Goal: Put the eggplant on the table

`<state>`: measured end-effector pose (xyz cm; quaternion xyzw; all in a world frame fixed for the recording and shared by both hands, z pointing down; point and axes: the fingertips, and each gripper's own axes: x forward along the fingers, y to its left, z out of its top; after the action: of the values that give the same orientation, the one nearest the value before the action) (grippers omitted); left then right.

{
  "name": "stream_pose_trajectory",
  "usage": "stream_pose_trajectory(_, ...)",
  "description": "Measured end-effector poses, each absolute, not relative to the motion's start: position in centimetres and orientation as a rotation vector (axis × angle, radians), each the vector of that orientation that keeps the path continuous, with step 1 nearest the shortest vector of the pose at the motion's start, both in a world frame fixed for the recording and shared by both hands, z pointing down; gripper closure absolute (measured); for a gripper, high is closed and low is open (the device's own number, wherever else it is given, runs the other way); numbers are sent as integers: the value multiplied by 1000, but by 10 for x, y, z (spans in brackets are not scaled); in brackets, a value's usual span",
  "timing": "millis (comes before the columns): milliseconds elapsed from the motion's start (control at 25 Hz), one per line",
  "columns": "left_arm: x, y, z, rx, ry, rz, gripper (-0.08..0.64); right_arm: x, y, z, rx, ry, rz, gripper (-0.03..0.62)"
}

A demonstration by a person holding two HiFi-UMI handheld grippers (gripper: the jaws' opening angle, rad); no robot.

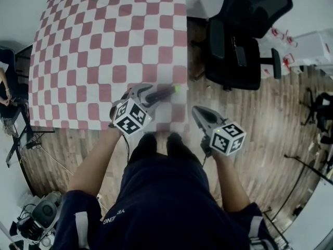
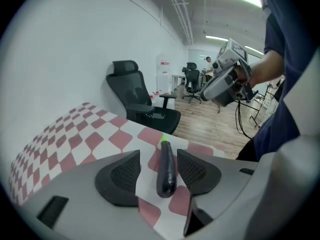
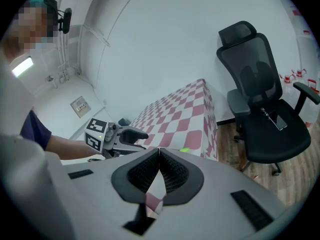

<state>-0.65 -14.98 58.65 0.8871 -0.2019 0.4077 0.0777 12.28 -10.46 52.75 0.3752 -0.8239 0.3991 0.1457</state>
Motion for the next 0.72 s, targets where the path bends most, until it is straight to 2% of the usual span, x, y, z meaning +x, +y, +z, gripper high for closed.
stream_pose_trajectory(240, -22, -178, 524, 2722, -795, 999, 324, 113, -118, 510, 1085, -2407, 1095, 575)
stream_pose_trajectory(480, -45, -191, 467, 2703, -960, 685, 404, 102, -130, 486, 1094, -2453, 979, 575)
stream_pose_trajectory(720, -66, -187, 429, 2693, -1039, 514, 466, 85, -143, 455, 1093, -2526, 886, 575)
